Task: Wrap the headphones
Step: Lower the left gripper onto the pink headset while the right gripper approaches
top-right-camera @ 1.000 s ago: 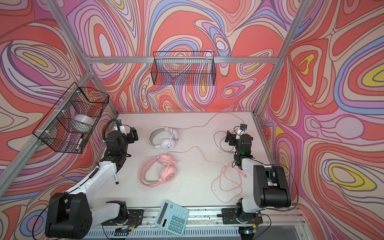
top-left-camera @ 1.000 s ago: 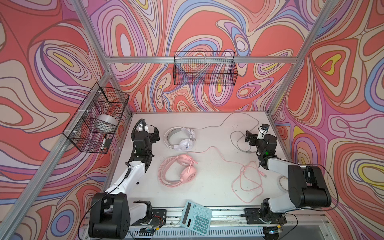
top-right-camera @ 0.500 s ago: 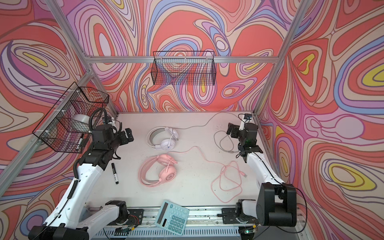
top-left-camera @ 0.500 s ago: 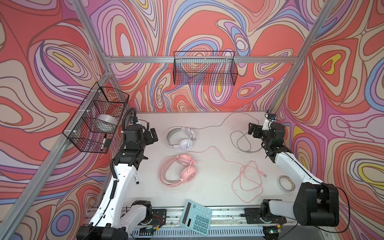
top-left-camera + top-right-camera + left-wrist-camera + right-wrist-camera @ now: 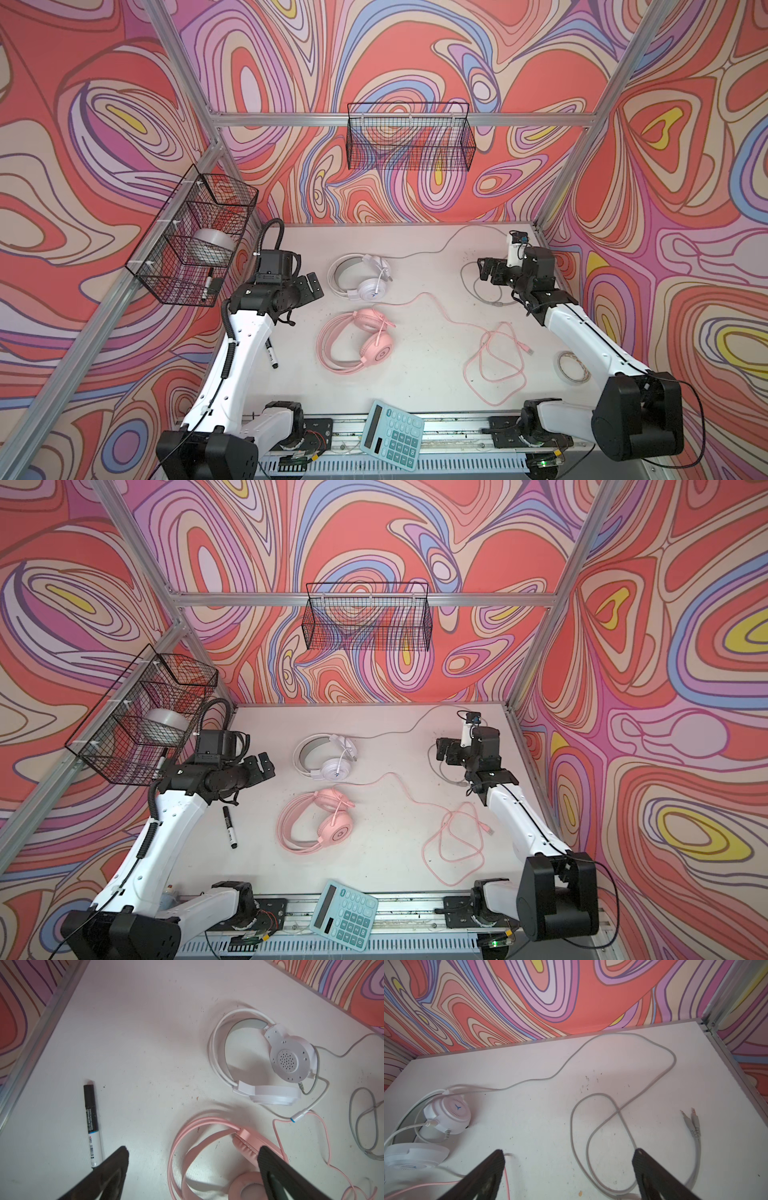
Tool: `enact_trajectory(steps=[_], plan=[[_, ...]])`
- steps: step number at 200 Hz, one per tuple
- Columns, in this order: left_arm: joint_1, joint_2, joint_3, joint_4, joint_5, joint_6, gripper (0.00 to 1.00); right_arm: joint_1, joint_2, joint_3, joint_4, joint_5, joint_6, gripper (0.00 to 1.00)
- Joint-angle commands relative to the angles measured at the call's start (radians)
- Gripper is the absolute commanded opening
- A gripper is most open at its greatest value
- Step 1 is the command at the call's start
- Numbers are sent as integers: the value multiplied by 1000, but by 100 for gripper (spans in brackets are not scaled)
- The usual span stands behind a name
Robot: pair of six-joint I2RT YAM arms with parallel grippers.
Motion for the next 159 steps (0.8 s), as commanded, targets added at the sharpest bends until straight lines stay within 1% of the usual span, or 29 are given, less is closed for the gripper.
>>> enact_trajectory(steps=[1,29,55,73,89,114,145,159], plan=[[-17,24,-14,-112,65,-63,100,43,23,31,-49,-21,-9,99],[-67,62,-45,-143,100,-82,100,106,34,30,-57,-11,-10,99],[-127,100,-76,-172,94,-104,100,142,54,36,-75,-4,0,98],[-160,110,-116,-160,98,-147,100,157,67,38,-80,0,5,98],[-173,121,-155,-139,121,-179,100,168,75,38,-75,5,14,99],[-193,139,-203,-104,122,-213,100,185,73,23,-45,26,34,98],[-198,144,-257,-103,72,-271,100,200,61,0,-31,30,57,99],[-198,142,-298,-75,72,-307,100,204,56,-15,-19,35,68,98]])
